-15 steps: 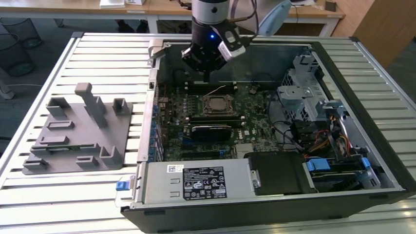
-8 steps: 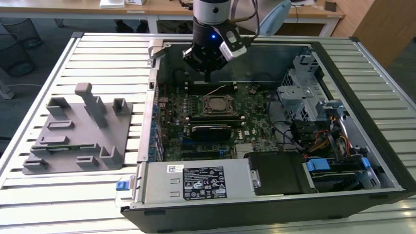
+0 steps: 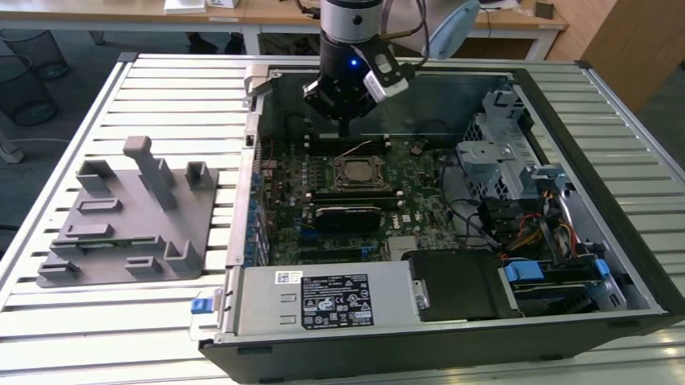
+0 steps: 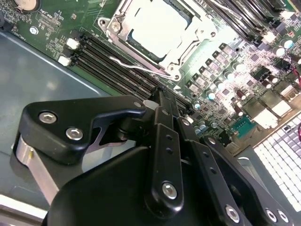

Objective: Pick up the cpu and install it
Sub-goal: 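Install the first cpu locking lever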

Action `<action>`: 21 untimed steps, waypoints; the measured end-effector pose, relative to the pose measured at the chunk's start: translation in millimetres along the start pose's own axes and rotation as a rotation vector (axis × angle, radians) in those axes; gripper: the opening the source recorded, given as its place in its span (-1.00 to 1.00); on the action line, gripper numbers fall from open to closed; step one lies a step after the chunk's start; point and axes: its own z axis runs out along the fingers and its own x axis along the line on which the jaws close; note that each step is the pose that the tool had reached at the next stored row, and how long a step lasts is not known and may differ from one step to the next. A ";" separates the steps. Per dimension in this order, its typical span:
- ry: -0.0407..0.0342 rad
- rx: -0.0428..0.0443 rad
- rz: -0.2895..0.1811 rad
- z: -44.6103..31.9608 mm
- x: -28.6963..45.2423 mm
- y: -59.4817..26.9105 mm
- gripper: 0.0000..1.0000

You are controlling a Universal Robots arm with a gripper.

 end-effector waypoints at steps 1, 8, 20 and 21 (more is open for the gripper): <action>0.0000 0.0001 0.000 0.7 -0.4 -0.4 -0.79; -0.0001 0.0000 0.008 6.8 -4.6 -4.1 -0.79; -0.0085 -0.0007 0.019 15.3 -6.3 -4.6 -0.79; -0.0084 -0.0006 0.019 15.5 -6.3 -4.6 -0.79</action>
